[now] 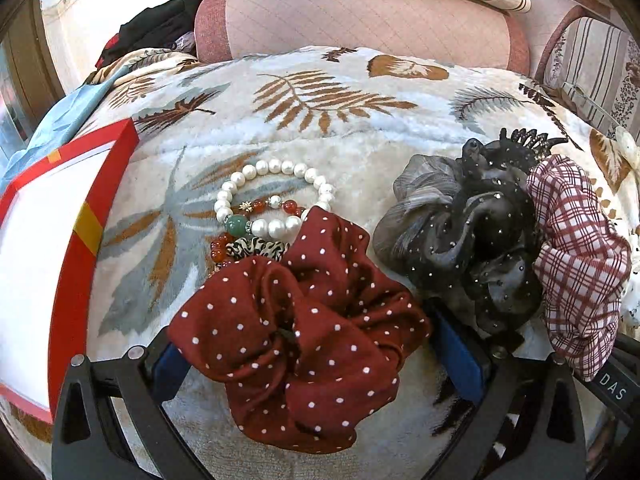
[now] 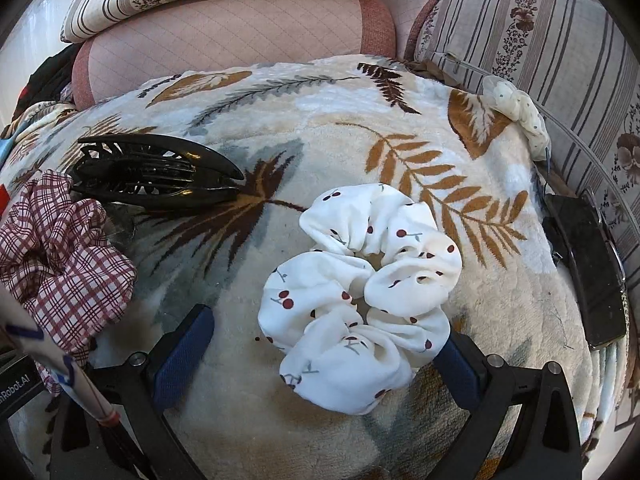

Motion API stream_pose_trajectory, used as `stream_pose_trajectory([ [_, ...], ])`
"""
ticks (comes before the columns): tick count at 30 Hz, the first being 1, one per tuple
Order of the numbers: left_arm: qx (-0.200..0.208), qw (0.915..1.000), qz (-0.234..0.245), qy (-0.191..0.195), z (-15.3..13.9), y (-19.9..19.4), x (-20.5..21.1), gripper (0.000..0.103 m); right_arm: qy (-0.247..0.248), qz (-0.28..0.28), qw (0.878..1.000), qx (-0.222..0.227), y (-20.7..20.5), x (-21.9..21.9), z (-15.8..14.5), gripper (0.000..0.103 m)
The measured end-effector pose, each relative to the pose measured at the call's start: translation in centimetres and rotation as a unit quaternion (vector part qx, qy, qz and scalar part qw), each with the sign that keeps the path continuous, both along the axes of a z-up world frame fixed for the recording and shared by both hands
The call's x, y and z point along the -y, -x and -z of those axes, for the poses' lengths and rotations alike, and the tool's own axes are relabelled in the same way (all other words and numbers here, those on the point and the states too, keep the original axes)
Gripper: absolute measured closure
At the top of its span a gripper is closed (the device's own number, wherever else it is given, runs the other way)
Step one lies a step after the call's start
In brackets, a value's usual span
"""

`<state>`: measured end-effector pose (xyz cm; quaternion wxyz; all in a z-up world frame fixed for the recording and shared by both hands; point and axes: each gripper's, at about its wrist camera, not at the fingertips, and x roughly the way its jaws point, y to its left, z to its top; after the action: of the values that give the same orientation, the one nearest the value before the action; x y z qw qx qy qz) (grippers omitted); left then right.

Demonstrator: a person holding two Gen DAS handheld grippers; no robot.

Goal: Organize jewelry

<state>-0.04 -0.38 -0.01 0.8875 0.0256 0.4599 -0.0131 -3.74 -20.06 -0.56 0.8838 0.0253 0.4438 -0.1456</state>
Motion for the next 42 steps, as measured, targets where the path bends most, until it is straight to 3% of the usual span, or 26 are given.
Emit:
stream_pose_trajectory([
  [15,-0.002,1.0,-0.003,-0.005,-0.1,-0.1,0.1,0.0,-0.035,-0.033,0.999,-0.01,0.9,0.5,-0.4,0.0],
  [20,-0.029,0.999,0.033,0.003,-0.5,1.4,-0.6,0.0,-0.038,-0.045,0.998,-0.014,2.0,0.1,-0.5,0.0],
  [23,-0.004,0.998,0.06,0.021,-1.2,4.8,-1.5,0.0,-0.049,-0.047,0.998,-0.008,4.0,0.0,-1.3,0.0],
  [28,0.058,0.9951,0.071,0.037,-4.2,10.2,-3.0,0.0,-0.122,-0.044,0.991,0.047,8.0,0.6,-3.4,0.001],
  [35,0.136,0.9885,0.062,0.021,-7.1,15.8,-4.5,0.0,-0.1,-0.069,0.986,0.115,12.2,-1.9,-6.4,0.001],
  [42,0.135,0.989,0.058,0.02,-6.9,15.4,-5.1,0.0,-0.076,-0.073,0.985,0.134,13.6,-2.6,-7.0,0.001],
])
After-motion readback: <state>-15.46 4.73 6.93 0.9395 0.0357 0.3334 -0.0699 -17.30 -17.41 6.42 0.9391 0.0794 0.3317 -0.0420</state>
